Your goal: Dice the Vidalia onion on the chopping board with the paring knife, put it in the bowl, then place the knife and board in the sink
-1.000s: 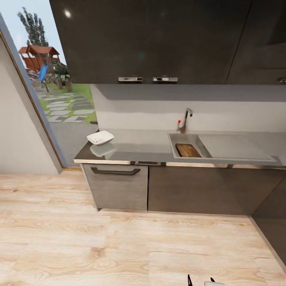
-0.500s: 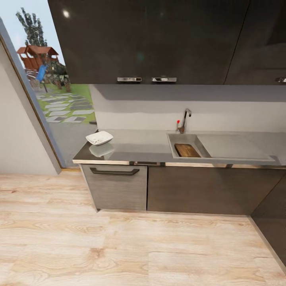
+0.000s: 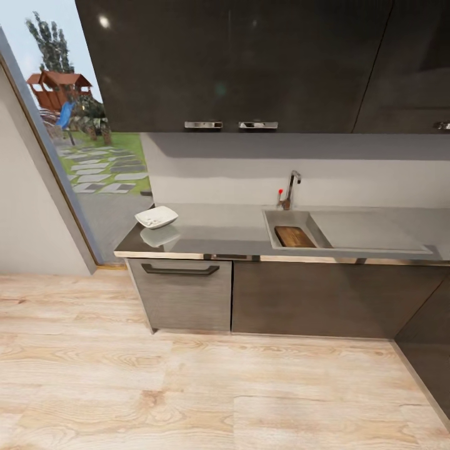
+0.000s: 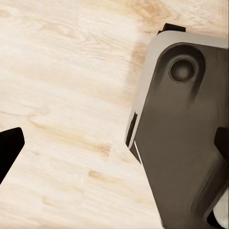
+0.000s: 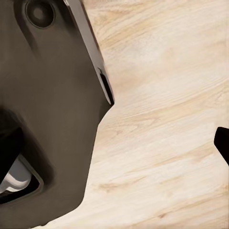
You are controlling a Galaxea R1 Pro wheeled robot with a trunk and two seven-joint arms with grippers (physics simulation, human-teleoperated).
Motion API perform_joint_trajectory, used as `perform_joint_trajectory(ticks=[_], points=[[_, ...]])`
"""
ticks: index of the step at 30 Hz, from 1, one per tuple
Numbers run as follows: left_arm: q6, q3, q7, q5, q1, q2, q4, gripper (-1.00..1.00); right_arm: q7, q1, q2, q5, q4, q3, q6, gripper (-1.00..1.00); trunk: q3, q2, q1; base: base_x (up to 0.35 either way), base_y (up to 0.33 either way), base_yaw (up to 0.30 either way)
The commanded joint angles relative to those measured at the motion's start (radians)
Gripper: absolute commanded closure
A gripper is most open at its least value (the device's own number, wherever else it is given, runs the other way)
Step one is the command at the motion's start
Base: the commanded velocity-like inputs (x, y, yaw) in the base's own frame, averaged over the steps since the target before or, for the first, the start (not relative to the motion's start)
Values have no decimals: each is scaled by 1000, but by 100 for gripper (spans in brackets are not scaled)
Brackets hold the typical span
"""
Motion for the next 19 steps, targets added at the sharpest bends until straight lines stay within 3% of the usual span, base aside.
perform_joint_trajectory(ticks=[1, 4, 10, 19], points=[[-1, -7, 0, 6, -1, -6, 1, -100, -2, 0, 1, -11, -8, 8, -5, -100, -2, -2, 1, 0, 0, 0], [-1, -7, -1, 6, -1, -8, 1, -100, 0, 0, 8, -13, -43, 7, -41, -100, -2, -2, 1, 0, 0, 0], [-1, -7, -1, 6, -1, -8, 0, -100, 1, 0, 19, -13, -70, 7, -209, -100, -2, -2, 1, 0, 0, 0], [-1, -8, -1, 5, -1, -8, 0, -100, 1, 0, 20, -13, -71, 7, -237, -100, -2, -2, 1, 0, 0, 0]])
